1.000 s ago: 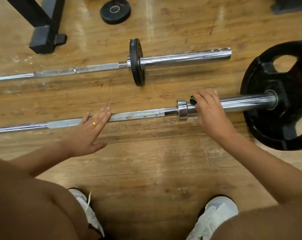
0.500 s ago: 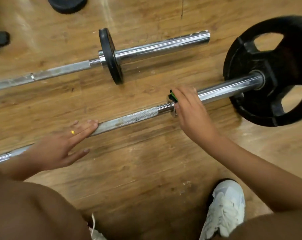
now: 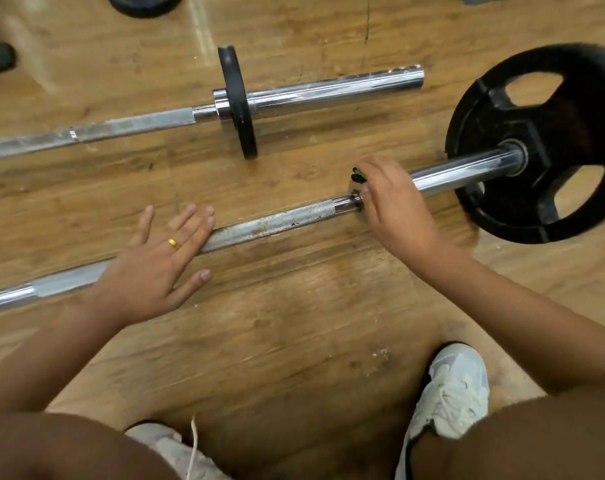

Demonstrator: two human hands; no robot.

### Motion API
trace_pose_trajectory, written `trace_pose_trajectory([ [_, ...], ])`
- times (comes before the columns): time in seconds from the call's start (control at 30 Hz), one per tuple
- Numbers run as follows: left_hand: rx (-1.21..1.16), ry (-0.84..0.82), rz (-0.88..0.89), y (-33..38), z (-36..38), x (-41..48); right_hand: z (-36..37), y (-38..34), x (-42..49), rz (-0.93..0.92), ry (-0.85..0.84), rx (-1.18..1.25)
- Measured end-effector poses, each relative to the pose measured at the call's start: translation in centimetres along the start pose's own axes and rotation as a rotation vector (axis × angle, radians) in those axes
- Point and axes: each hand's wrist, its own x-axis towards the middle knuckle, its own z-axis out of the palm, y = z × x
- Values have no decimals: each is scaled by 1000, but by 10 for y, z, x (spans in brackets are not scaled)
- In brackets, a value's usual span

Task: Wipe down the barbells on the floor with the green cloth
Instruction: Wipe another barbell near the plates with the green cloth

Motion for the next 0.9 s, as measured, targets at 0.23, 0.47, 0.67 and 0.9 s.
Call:
trace_pose_trajectory([
  [0.23, -114, 45, -182, 31, 2, -6, 1, -7, -13, -130, -48, -133],
  [0.47, -161, 13, -188, 38, -2, -12, -4, -13, -18, -94, -42, -96],
  [0.67, -115, -4, -168, 46, 5, -22, -3, -8, -33, -78, -6, -58],
  [0.9, -104, 19, -159, 62, 12, -37, 3, -9, -84, -157, 33, -137],
])
